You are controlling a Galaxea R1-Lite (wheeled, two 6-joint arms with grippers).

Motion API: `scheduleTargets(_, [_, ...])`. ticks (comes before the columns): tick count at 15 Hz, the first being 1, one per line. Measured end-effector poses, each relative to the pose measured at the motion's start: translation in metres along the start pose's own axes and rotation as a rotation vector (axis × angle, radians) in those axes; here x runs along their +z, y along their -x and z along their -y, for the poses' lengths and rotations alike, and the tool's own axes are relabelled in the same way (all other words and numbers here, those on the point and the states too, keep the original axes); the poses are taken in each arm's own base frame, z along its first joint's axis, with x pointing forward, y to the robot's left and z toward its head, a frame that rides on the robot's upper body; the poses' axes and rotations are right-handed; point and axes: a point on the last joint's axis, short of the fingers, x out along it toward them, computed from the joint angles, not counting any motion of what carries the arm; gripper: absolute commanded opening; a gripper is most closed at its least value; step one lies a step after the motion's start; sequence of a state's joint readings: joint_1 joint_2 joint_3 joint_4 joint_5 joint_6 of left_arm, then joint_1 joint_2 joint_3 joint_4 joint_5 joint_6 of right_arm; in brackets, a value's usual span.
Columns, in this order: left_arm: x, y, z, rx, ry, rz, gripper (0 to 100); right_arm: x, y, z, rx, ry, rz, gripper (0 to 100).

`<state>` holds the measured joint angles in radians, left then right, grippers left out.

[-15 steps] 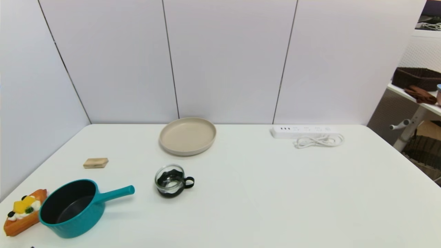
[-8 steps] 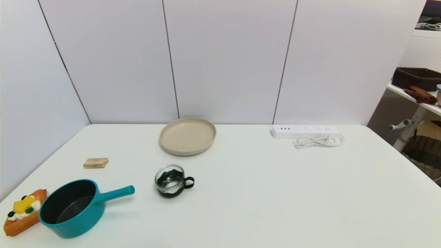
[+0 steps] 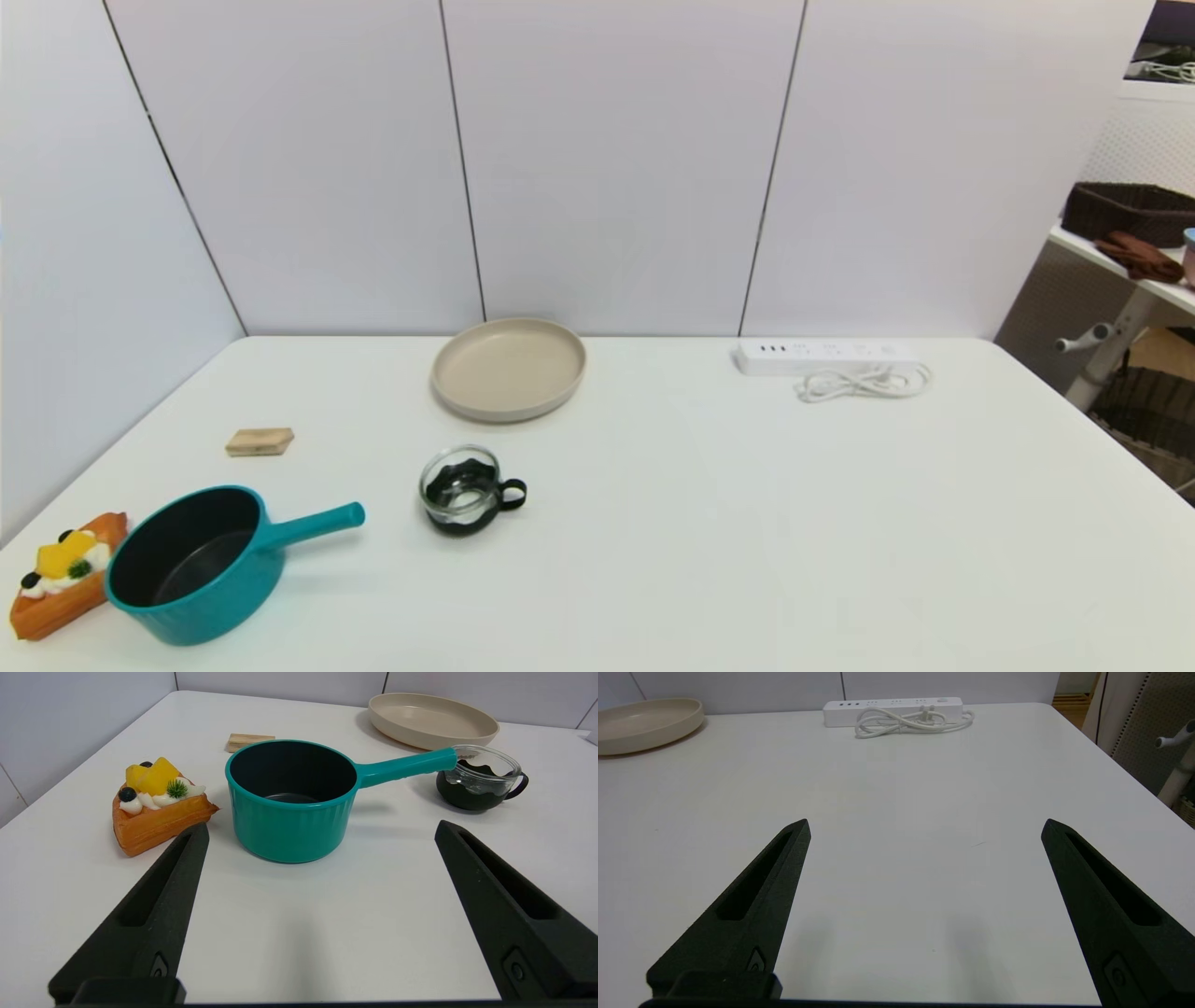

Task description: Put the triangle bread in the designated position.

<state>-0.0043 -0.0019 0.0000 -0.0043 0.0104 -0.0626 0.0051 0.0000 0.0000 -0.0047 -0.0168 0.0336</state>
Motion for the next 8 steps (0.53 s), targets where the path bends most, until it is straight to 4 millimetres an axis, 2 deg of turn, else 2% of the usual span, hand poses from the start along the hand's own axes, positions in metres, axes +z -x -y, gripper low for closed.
scheduleTargets(8, [0.0000,0.0000,0.0000,0.000,0.000,0.000,100,0.0001,0.0000,0.0000,0.000,-0.001,0.000,100])
